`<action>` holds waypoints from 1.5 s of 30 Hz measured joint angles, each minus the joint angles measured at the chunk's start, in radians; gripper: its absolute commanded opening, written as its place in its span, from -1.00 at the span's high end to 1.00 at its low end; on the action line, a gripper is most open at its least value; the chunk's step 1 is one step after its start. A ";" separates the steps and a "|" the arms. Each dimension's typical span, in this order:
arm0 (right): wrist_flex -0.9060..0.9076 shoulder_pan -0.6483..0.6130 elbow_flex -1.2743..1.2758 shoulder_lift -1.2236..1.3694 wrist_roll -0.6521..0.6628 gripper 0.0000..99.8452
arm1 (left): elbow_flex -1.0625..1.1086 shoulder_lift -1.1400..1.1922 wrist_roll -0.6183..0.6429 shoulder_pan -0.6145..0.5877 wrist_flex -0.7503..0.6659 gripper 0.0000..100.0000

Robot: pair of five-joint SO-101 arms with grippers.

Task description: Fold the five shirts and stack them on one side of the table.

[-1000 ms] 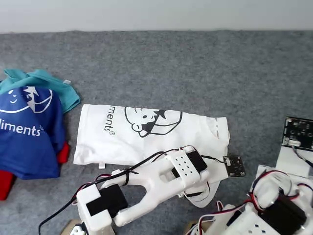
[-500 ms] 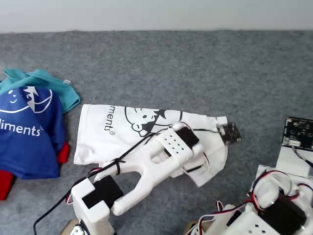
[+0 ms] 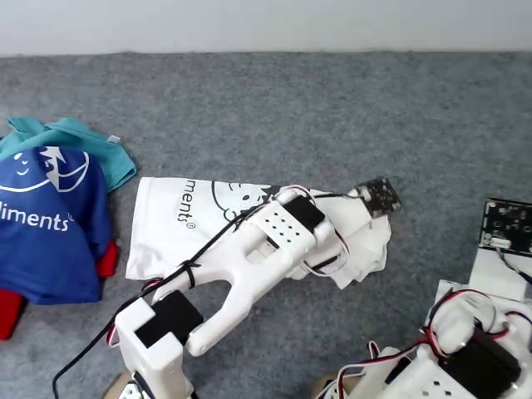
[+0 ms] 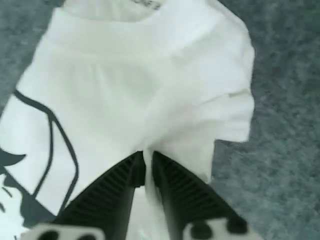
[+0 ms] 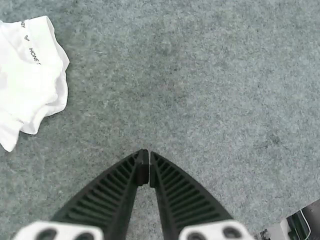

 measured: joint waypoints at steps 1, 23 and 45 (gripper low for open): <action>0.000 0.000 0.000 0.000 0.000 0.98 | 0.000 0.000 0.000 -0.012 -0.008 0.67; 0.000 0.000 0.000 0.000 0.000 0.97 | -0.316 0.276 0.026 -0.315 0.000 0.58; 0.000 0.000 0.069 0.000 0.000 0.97 | -0.618 0.287 0.026 -0.147 0.419 0.57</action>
